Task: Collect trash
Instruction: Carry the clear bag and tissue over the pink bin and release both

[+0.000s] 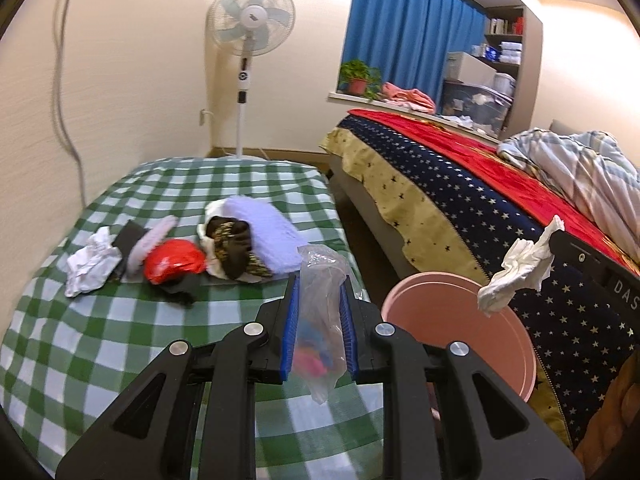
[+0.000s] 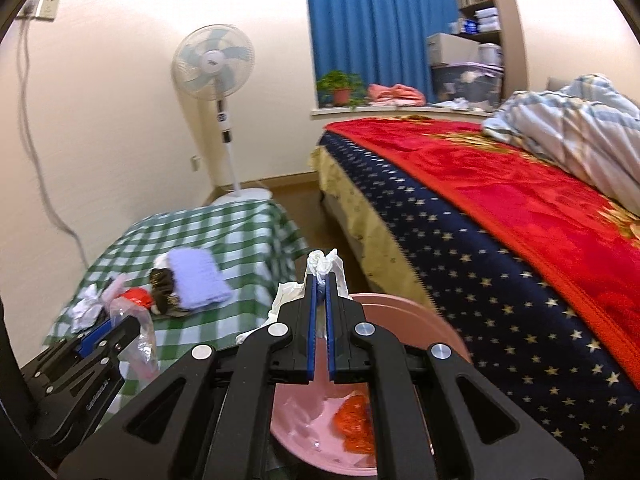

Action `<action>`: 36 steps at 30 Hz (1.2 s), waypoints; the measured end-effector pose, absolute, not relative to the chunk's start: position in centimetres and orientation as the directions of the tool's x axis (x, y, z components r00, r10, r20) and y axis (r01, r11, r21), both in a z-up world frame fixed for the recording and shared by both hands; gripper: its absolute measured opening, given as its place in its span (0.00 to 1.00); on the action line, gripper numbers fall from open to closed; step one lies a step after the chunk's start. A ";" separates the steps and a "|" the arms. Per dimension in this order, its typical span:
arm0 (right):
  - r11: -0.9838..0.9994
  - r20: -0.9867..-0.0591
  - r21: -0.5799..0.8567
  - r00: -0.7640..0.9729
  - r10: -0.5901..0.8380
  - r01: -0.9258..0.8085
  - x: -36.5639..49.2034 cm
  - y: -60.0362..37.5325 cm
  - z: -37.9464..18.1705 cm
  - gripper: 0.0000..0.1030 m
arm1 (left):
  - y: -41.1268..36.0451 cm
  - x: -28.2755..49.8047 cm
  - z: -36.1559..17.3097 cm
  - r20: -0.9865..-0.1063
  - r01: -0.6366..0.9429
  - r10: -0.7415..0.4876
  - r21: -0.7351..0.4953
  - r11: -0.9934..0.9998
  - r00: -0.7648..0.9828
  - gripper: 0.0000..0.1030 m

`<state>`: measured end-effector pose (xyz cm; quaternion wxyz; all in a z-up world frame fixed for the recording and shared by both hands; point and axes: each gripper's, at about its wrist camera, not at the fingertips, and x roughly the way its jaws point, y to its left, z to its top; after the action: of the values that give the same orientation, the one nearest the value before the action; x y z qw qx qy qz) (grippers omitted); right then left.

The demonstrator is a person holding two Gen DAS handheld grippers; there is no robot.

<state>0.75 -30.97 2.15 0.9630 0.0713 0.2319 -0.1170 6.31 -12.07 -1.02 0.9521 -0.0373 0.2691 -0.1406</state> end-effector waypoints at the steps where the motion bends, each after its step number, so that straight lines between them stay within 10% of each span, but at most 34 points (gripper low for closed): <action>1: 0.960 -0.463 0.083 0.864 -0.199 0.266 0.7 -31.2 2.1 0.04 | -12.4 6.5 -1.1 -0.501 0.258 -0.298 -0.150 0.955 0.812 0.19; 32: 0.890 -0.493 0.029 0.781 -0.383 0.454 1.1 -35.7 0.2 0.08 | -21.0 9.1 -3.0 -0.505 0.493 -0.520 -0.200 0.847 0.689 0.20; 36: 0.883 -0.502 0.042 0.774 -0.386 0.467 1.0 -36.0 0.0 0.21 | -20.7 9.3 -3.2 -0.510 0.481 -0.521 -0.222 0.848 0.684 0.39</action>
<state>1.02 -36.04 0.04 0.9383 0.0821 0.2475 -0.2273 9.29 -20.70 -3.18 0.9169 -0.0351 0.2887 -0.2732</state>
